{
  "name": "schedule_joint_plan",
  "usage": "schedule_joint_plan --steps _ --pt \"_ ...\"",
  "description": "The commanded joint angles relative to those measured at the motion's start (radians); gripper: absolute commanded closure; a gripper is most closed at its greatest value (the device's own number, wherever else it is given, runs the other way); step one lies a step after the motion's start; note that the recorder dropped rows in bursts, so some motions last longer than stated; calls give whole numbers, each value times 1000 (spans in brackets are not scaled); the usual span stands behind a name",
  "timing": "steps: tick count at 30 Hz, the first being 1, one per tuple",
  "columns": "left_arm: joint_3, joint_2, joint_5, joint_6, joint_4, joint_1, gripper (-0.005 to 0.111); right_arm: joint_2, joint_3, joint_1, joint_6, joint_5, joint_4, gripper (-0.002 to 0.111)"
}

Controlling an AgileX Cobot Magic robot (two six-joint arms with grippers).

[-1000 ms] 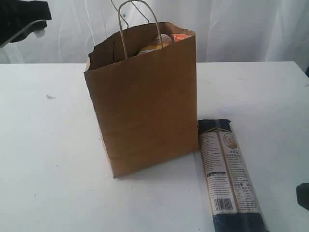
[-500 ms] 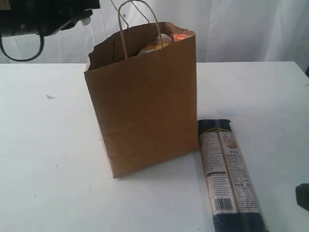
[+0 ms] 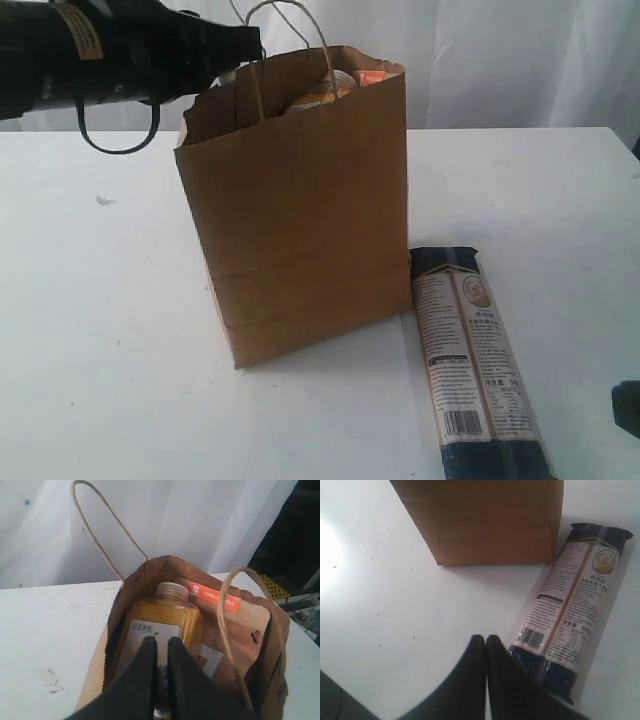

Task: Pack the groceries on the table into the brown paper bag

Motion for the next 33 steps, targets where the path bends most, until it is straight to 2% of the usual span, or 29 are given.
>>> schedule_joint_plan --steps 1,3,5,14,17,20,26,27,33 --pt "-6 -5 -12 -2 16 -7 65 -5 5 -7 -5 -2 2 108" --pt "-6 -5 -18 0 18 -7 49 -5 5 -7 -5 1 1 108" --pt "-6 -5 -19 0 18 -7 40 -5 5 -7 -5 5 1 108" --pt "-6 -75 -13 -10 18 -7 39 -5 5 -7 -5 23 1 108" --pt "-6 -139 76 23 18 -7 40 -5 5 -7 -5 21 -6 108" --pt "-6 -209 213 83 18 -5 52 -5 5 -7 -5 20 -6 108" --pt "-6 -369 487 184 18 -5 102 -5 5 -7 -7 21 -6 108" --pt "-6 -393 520 208 21 -5 107 -5 5 -7 -7 21 -6 108" --pt "32 -581 702 305 25 -5 107 -5 5 -7 -7 21 -6 108"
